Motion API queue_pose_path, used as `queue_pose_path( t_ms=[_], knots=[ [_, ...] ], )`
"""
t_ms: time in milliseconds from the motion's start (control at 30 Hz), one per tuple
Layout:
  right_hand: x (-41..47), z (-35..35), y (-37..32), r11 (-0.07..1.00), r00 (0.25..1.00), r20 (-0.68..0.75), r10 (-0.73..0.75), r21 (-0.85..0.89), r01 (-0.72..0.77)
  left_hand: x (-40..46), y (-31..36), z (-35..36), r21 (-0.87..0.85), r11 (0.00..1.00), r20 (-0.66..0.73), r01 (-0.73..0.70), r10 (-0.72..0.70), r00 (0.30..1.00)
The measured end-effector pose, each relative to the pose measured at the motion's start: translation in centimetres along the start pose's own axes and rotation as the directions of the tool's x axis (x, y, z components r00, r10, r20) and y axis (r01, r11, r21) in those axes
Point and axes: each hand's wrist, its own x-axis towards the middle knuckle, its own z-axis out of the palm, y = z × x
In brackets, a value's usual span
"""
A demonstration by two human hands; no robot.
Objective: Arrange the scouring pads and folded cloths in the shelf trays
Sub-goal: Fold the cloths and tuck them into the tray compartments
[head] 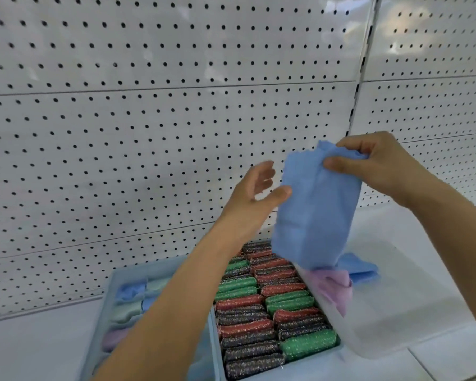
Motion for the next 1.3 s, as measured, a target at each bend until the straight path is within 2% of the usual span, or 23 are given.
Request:
queue_pose_path(
  t_ms=[167,367,467,567,667,733,833,967,1233,1300],
  knots=[
    [-0.3,0.3,-2.5,1.0,0.984,0.175,-0.017,0.02,0.014,1.5,1.4,-0.5,-0.079,0.995,0.067,0.058,-0.052,0.996],
    [-0.9,0.7,-4.4,0.996,0.933,0.347,-0.091,0.03,0.085,0.5,1.3,-1.7,-0.272,0.962,0.109,-0.034,0.066,0.992],
    [-1.3,1.1,-5.2,0.995,0.905,0.414,-0.104,0.048,0.092,-0.4,0.5,-2.6,-0.35,0.937,0.206,0.005,0.071,0.976],
    [-1.5,1.7,-5.8,0.992,0.882,0.454,-0.127,0.079,0.102,-1.6,0.2,-3.6,-0.374,0.924,0.271,-0.075,0.187,0.944],
    [-1.4,2.0,-5.7,0.986,0.903,0.4,-0.158,0.109,0.124,-3.3,0.2,-4.4,-0.403,0.905,0.175,-0.135,0.221,0.96],
    [-1.5,2.3,-5.7,0.984,0.912,0.374,-0.168,0.118,0.133,-4.3,0.0,-4.8,-0.364,0.917,0.107,-0.161,0.213,0.971],
    [-1.8,3.2,-6.0,0.985,0.906,0.389,-0.167,0.106,0.136,-5.2,0.3,-4.8,-0.266,0.954,0.046,-0.14,0.158,0.986],
    [-2.0,4.0,-6.7,0.983,0.906,0.384,-0.179,0.097,0.154,-5.5,1.0,-5.1,-0.227,0.968,-0.047,-0.108,0.1,0.994],
    [-2.3,4.9,-6.6,0.987,0.903,0.398,-0.162,0.054,0.153,-6.1,1.8,-5.8,-0.172,0.98,-0.031,-0.104,0.1,0.995],
    [-2.4,5.0,-6.5,0.99,0.917,0.371,-0.144,0.054,0.134,-6.1,2.0,-6.1,-0.142,0.983,-0.075,-0.114,0.104,0.992]
  ],
)
